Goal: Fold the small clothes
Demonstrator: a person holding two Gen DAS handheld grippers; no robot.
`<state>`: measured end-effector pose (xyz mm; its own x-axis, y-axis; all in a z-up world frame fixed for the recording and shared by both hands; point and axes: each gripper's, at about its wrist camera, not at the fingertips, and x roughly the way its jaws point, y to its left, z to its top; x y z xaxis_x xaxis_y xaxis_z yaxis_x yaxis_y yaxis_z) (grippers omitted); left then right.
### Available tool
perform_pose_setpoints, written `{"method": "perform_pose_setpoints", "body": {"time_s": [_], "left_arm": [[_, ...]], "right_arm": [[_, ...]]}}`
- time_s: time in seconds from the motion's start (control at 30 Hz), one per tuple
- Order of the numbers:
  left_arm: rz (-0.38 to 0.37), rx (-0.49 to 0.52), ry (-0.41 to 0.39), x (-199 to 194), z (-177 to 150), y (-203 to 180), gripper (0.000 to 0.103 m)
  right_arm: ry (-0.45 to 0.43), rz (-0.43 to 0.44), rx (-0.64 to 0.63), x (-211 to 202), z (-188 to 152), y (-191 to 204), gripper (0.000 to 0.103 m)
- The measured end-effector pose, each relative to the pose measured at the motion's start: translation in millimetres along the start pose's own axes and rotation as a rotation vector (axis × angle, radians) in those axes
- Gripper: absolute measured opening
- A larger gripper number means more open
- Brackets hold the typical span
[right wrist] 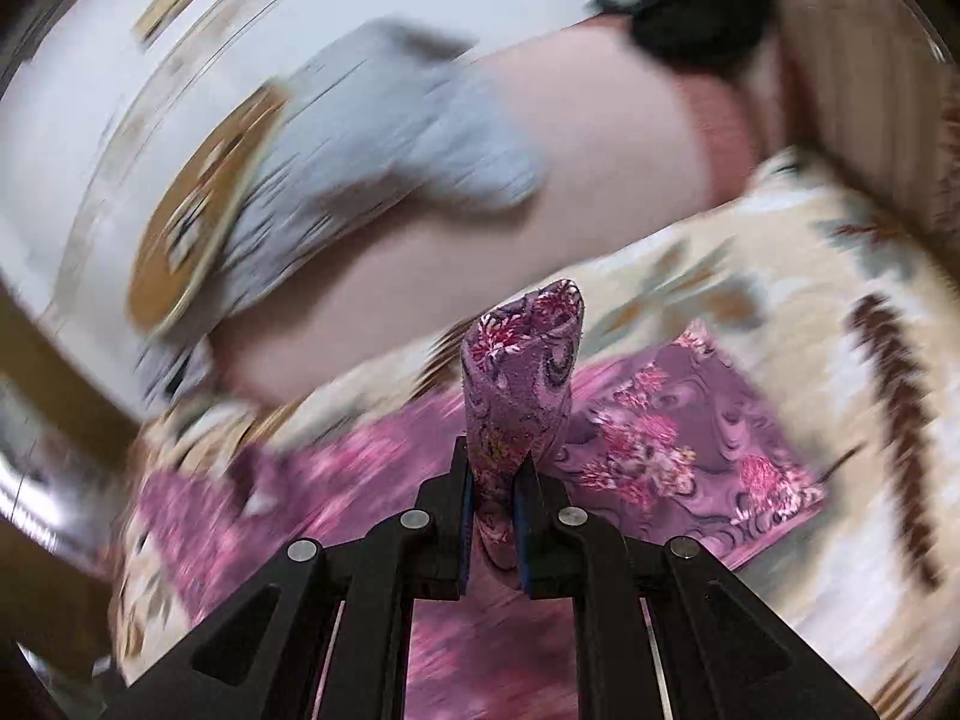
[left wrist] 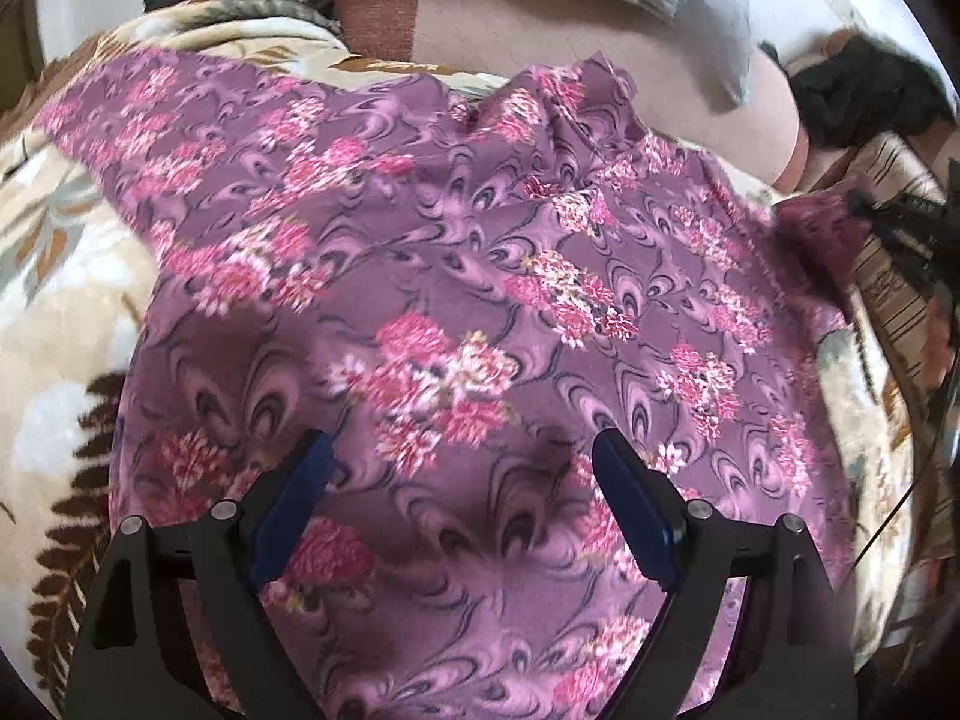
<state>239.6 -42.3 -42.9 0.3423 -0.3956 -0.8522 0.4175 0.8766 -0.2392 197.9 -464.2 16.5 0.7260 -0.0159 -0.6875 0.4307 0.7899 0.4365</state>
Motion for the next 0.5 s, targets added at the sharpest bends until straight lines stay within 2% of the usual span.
{"method": "perform_pose_setpoints", "body": {"time_s": [0.2,0.33,0.5], "left_arm": [[-0.086,-0.032,-0.005,-4,4,15,0.089],[-0.119,-0.074,0.01,-3,10,26,0.089],[-0.141,-0.085,0.015,-5,12,30,0.089]], "right_arm": [[0.116,0.107,-0.108,12,-60,67,0.011],[0.193,0.189,-0.167,11,-102,91,0.011],[0.299,0.24,-0.255,3,-158,117,0.011]]}}
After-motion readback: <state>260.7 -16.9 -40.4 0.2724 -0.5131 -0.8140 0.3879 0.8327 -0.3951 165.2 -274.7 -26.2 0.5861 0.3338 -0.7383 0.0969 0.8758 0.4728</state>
